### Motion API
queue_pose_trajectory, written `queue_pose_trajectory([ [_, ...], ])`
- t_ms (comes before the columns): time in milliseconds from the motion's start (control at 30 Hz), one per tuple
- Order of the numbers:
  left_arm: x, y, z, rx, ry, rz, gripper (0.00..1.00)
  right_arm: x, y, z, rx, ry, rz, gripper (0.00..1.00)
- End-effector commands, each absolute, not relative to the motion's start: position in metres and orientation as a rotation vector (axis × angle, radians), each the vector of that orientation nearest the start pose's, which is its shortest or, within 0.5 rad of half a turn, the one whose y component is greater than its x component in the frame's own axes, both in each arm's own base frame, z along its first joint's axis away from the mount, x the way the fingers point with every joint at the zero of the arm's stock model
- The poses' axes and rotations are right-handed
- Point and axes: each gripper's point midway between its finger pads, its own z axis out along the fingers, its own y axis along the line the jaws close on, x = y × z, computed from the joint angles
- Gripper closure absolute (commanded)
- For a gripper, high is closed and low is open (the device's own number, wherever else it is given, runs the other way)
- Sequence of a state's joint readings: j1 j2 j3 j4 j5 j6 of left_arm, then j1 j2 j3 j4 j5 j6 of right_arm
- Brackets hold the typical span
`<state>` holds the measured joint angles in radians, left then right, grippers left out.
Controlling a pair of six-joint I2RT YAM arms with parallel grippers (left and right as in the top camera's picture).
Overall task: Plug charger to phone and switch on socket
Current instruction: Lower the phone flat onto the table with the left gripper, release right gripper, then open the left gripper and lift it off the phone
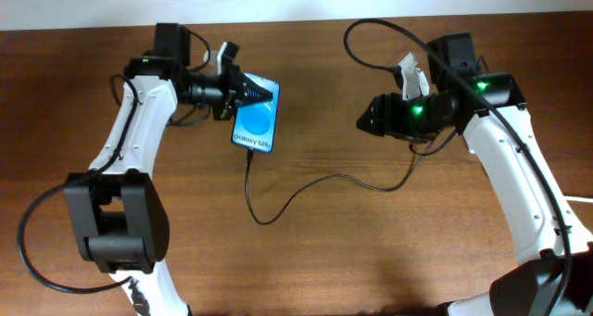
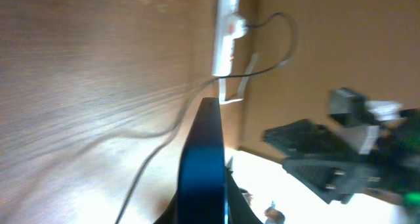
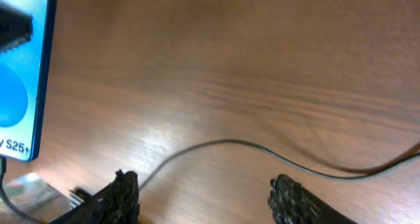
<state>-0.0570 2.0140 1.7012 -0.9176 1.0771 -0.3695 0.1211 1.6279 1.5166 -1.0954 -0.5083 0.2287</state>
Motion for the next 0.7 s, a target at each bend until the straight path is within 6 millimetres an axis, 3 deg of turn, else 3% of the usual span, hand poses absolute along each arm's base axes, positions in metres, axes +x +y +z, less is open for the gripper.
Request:
queue_pose_trajectory([
  [0,0.419,-0.168,0.143,-0.058,2.713,-1.355,1.0,0.351,0.12,0.197,-0.059,2.776,0.707,0.34],
  [167,0.424,-0.16,0.095,-0.033,2.685,-1.238,1.0,0.351,0.12,0.197,-0.085,2.772,0.703,0.3],
  [233,0.433,-0.146,0.074,-0.052,2.699,-1.068,1.0,0.351,0.12,0.197,-0.084,2.773,0.703,0.3],
  [400,0.442,-0.124,0.05,-0.087,2.754,-0.751,1.0,0.349,0.12,0.196,-0.082,2.783,0.703,0.29],
  [667,0.439,-0.134,0.018,-0.13,2.814,-0.775,1.0,0.349,0.119,0.196,-0.081,2.783,0.703,0.29],
])
